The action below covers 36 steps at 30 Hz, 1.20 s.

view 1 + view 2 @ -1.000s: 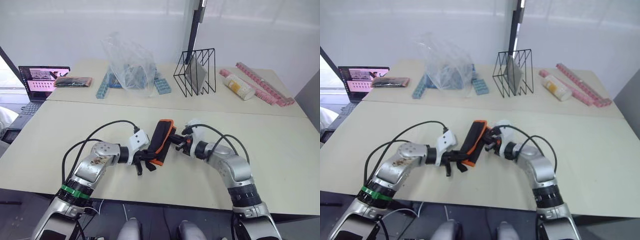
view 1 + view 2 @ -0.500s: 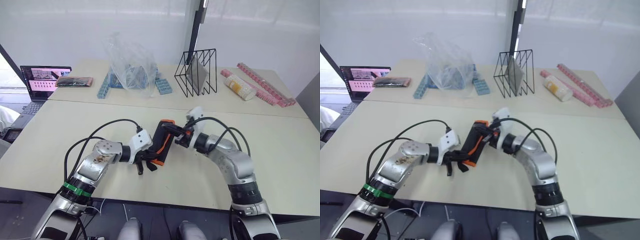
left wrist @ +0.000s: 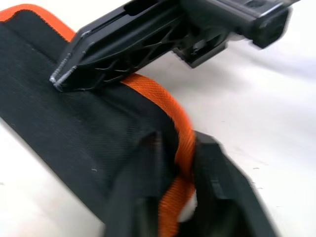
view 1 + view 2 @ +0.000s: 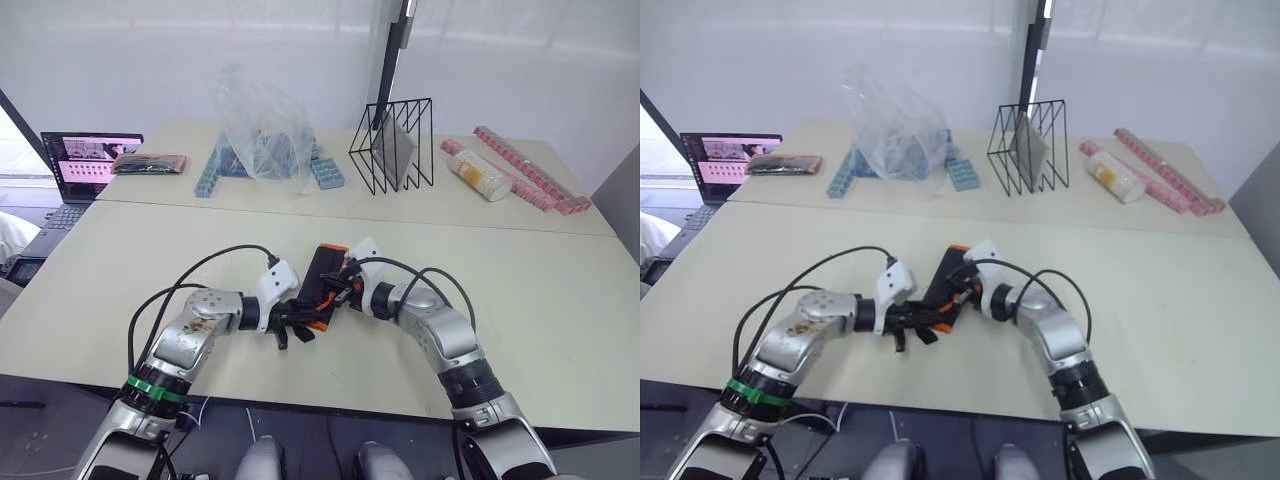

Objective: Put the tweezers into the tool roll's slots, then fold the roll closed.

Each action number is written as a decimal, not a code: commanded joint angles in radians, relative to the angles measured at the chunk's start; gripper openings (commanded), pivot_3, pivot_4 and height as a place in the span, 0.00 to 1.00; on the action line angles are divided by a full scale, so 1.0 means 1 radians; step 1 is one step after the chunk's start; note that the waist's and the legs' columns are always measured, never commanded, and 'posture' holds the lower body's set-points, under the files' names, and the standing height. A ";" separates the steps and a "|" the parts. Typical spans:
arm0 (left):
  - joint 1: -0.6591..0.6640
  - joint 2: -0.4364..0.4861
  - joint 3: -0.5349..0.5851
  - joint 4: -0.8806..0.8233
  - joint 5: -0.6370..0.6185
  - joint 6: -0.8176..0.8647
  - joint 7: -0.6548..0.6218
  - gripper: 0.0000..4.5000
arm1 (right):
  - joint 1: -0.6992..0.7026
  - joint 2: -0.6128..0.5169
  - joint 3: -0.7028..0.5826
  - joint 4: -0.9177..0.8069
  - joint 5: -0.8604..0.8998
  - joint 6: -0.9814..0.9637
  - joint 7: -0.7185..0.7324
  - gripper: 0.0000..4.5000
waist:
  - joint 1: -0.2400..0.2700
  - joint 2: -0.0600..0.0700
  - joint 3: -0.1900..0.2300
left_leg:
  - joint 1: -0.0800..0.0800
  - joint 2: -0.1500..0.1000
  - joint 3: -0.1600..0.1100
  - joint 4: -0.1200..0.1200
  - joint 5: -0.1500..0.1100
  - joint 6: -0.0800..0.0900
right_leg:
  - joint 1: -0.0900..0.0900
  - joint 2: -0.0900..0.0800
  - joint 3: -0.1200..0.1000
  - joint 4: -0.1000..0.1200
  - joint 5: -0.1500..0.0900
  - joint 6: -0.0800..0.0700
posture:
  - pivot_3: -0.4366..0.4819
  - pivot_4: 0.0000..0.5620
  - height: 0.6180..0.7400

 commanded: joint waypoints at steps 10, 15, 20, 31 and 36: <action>-0.068 0.022 0.103 0.008 -0.152 -0.024 -0.128 0.78 | 0.029 -0.017 0.016 0.050 -0.040 0.044 -0.007 0.00 | 0.004 0.000 0.000 | 0.000 0.000 0.000 0.000 0.000 0.000 | 0.000 0.000 0.000 0.000 0.000 0.000 | 0.48 0.27 0.58; -0.115 -0.029 0.055 0.160 -0.078 -0.126 -0.135 0.45 | 0.033 -0.015 0.022 0.042 -0.043 0.045 -0.007 0.00 | 0.002 0.000 0.000 | 0.000 0.000 0.000 0.000 0.000 0.000 | 0.000 0.000 0.000 0.000 0.000 0.000 | 0.48 0.27 0.58; -0.137 -0.046 -0.026 0.344 0.065 -0.280 -0.132 0.08 | 0.040 -0.016 0.028 0.030 -0.045 0.047 -0.009 0.00 | 0.003 0.000 0.000 | 0.000 0.000 0.000 0.000 0.000 0.000 | 0.000 0.000 0.000 0.000 0.000 0.000 | 0.48 0.27 0.58; -0.127 -0.064 -0.086 0.459 0.181 -0.395 -0.123 0.01 | 0.047 -0.006 0.028 0.003 -0.055 0.033 -0.025 0.00 | 0.004 0.001 -0.001 | 0.007 -0.001 0.000 0.000 0.000 0.000 | 0.008 0.000 0.000 -0.001 0.000 0.000 | 0.48 0.27 0.58; -0.118 -0.058 -0.083 0.450 0.184 -0.396 -0.127 0.01 | 0.068 0.006 0.035 -0.029 -0.039 0.035 -0.011 0.00 | 0.029 -0.005 -0.006 | 0.023 0.025 0.045 -0.002 -0.007 -0.001 | -0.009 0.000 0.010 -0.002 0.002 -0.005 | 0.48 0.27 0.58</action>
